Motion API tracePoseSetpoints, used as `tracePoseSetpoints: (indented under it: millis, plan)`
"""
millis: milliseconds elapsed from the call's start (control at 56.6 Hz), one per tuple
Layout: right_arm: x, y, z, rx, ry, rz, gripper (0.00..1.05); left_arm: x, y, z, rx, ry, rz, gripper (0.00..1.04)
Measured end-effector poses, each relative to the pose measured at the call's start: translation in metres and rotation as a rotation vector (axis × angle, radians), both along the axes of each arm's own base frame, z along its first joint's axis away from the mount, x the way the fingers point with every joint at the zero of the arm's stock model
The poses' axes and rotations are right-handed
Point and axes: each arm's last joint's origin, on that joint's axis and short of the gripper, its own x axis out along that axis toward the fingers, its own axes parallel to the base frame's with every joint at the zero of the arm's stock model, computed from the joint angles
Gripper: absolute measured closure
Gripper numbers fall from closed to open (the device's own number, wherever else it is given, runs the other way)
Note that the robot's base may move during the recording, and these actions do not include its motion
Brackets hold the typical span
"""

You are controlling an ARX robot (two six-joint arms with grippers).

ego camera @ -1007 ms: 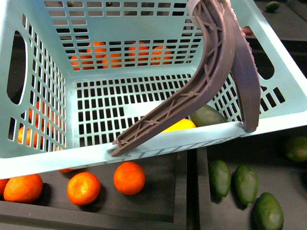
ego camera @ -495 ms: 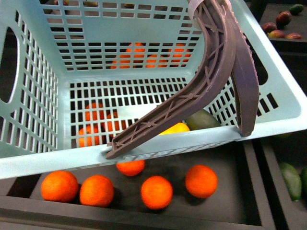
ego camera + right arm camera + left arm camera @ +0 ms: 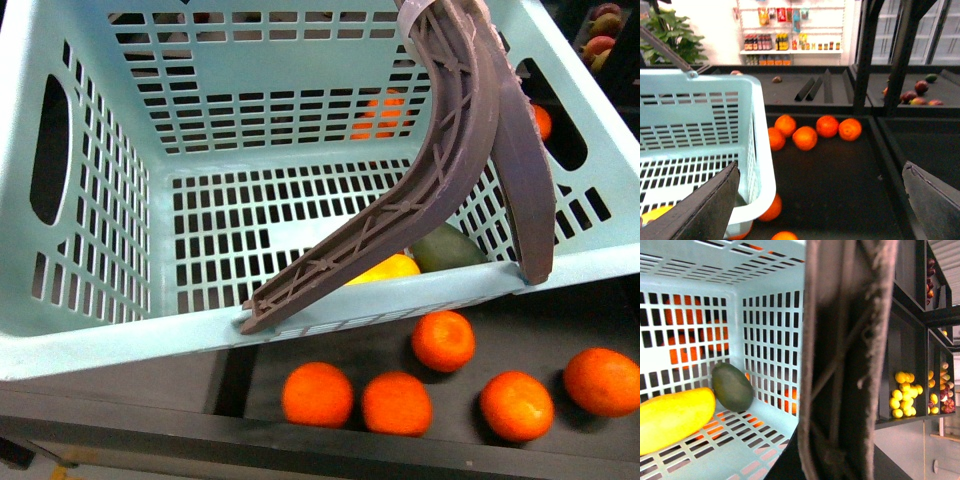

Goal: Pick mango and avocado into basket

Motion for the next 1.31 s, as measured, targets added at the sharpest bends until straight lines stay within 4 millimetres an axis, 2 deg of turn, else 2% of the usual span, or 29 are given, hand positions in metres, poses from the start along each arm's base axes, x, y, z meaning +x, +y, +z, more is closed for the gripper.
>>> tracePoseSetpoints:
  millis: [512,618,689,901,1007,1219,1307]
  plan:
    - [0.0,0.0,0.0,0.0,0.001,0.003,0.08,0.005,0.008,0.0,0.027,-0.017,0.051,0.99]
    - [0.0,0.0,0.0,0.0,0.002,0.003,0.08,0.009,0.007,-0.001,0.031,-0.016,0.245,0.99]
    - [0.0,0.0,0.0,0.0,0.002,0.002,0.08,0.016,0.008,-0.001,0.02,0.013,0.279,0.99]
    - [0.0,0.0,0.0,0.0,0.002,0.0,0.08,0.054,0.007,-0.006,0.199,0.071,0.175,0.99]
    - [0.0,0.0,0.0,0.0,0.002,0.001,0.08,0.083,0.005,-0.014,0.249,0.069,0.17,0.99]
    - [0.0,0.0,0.0,0.0,0.002,0.0,0.08,0.151,0.014,-0.033,0.091,0.095,0.381,0.99]
    - [0.0,0.0,0.0,0.0,0.002,0.001,0.08,0.167,0.015,-0.043,-0.004,0.136,0.483,0.99]
